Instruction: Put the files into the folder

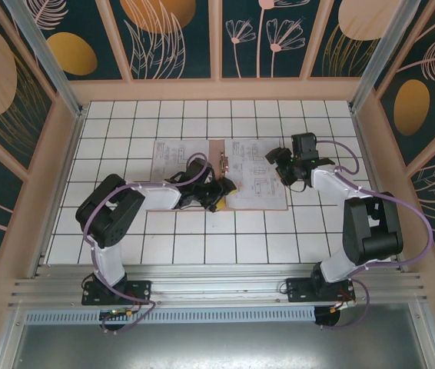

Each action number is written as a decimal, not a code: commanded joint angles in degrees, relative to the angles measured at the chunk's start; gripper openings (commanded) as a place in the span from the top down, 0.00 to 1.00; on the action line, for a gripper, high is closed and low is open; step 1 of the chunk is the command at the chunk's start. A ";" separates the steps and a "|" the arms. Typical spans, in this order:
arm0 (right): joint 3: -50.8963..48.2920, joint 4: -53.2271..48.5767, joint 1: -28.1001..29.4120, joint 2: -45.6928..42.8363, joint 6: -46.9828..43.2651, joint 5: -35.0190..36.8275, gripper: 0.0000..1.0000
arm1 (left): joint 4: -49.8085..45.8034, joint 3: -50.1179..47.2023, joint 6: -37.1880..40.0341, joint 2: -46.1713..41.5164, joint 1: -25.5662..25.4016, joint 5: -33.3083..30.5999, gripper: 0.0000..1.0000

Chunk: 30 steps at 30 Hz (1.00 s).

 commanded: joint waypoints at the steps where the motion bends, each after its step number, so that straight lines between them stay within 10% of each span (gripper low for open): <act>1: 2.76 -2.08 0.89 -0.59 -3.43 2.08 0.34 | -7.90 2.85 3.07 -2.83 0.22 -3.20 0.28; 10: 12.81 -3.84 5.47 6.95 -12.38 0.36 0.35 | -18.75 4.37 7.63 -7.83 1.96 -8.59 0.26; 30: 52.28 -18.04 14.29 39.07 -24.57 -1.43 0.36 | -25.64 -3.22 19.06 -9.59 14.74 -15.15 0.59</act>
